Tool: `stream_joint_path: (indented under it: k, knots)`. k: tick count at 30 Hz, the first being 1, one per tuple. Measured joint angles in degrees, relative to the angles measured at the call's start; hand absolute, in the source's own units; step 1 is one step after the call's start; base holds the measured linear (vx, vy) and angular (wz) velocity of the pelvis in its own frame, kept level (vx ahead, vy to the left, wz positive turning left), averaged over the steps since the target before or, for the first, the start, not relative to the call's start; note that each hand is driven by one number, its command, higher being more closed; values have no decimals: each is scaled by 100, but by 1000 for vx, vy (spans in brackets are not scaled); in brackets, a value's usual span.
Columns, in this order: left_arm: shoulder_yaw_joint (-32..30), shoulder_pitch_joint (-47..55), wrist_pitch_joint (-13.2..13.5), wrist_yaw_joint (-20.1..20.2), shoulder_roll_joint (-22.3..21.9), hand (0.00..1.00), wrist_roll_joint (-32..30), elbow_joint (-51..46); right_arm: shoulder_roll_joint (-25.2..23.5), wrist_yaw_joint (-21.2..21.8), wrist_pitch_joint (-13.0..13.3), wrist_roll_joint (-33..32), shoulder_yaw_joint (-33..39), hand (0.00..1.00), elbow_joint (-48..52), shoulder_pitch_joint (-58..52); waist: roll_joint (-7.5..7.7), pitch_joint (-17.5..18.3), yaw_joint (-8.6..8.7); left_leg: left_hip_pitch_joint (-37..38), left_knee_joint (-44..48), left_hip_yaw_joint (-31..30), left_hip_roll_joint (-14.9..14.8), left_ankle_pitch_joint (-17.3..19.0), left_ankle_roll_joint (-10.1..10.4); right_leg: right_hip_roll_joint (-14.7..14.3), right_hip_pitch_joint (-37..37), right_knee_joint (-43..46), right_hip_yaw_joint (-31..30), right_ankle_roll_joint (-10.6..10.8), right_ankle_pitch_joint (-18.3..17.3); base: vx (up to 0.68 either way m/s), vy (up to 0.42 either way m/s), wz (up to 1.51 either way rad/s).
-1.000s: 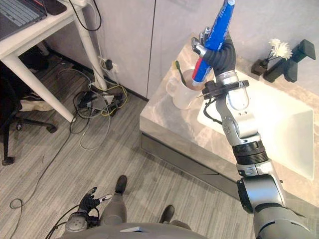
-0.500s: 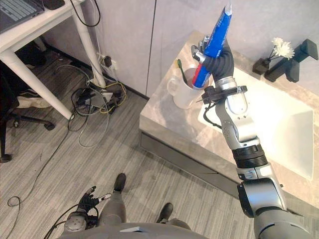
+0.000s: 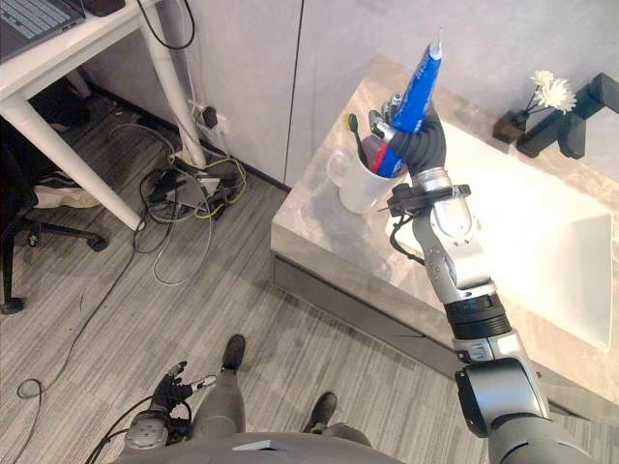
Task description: Organize washtable
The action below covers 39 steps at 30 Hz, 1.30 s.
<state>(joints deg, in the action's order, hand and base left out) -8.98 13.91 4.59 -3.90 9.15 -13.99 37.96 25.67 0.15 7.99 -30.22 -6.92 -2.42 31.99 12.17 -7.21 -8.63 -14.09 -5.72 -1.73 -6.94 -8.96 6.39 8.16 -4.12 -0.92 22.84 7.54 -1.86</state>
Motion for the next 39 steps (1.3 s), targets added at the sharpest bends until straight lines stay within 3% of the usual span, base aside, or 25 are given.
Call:
stream_joint_path:
  k: [9,10,34,39]
  knots:
    - [42,-15,-3,0,12,0,1,-79,0,-5,43,1,102,100,139,8,-18,-145,-2,-6,-2,-2,1,0,-1,2,-11,11,-2,0,-1,0,0,0]
    - [43,-15,-2,0,12,0,2,-84,0,-4,39,1,97,0,175,5,-18,-146,-2,-16,5,-3,0,0,0,0,-22,11,-2,0,-1,0,0,0]
    - [46,-16,-34,-1,6,0,4,-100,0,26,68,-9,98,0,294,-65,-38,-160,3,-29,30,13,1,-5,-1,7,-58,36,-17,-1,-1,0,0,0]
    - [73,-18,-35,35,-12,0,2,-108,0,109,62,-12,107,0,382,-224,-99,-201,6,71,27,55,-1,-2,-1,10,32,40,-29,-2,-3,0,0,0]
